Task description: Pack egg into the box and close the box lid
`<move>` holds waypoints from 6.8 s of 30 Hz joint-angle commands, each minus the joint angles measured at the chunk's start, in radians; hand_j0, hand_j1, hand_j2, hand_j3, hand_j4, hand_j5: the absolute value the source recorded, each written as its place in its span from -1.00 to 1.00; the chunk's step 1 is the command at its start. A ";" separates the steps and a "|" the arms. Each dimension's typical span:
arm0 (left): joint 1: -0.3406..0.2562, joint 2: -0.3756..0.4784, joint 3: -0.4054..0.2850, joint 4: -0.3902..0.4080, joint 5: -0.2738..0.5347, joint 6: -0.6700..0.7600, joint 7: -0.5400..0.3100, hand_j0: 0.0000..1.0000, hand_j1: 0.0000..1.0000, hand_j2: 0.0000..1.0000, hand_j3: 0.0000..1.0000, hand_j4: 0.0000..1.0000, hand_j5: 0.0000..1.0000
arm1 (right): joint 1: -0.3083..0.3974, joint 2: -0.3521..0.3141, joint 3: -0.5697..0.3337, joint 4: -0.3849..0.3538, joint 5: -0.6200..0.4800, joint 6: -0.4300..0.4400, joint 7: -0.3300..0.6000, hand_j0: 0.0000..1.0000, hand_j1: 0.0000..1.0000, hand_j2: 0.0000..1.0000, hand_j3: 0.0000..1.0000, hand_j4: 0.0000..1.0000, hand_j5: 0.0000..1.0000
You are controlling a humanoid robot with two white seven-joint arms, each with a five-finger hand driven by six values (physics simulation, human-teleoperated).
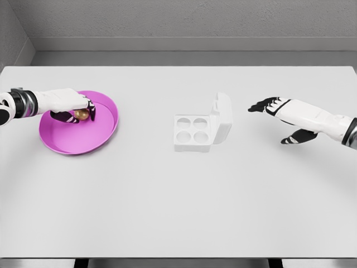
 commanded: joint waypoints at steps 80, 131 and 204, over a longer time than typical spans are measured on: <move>0.184 -0.340 0.134 -0.467 0.066 0.001 0.000 -0.45 -0.45 -0.45 -0.45 -0.45 -0.45 | 0.000 -0.003 0.001 -0.001 -0.006 0.001 0.000 1.00 1.00 1.00 1.00 1.00 1.00; 0.158 -0.490 0.157 -0.180 0.069 0.001 0.000 0.20 0.20 0.20 0.20 0.20 0.20 | 0.002 -0.001 -0.001 -0.003 -0.006 -0.001 -0.001 1.00 1.00 1.00 1.00 1.00 1.00; 0.680 -0.137 0.867 -0.424 0.578 0.001 0.000 1.00 1.00 1.00 1.00 1.00 1.00 | 0.003 0.062 0.056 -0.224 -0.002 0.001 -0.007 1.00 1.00 1.00 1.00 1.00 1.00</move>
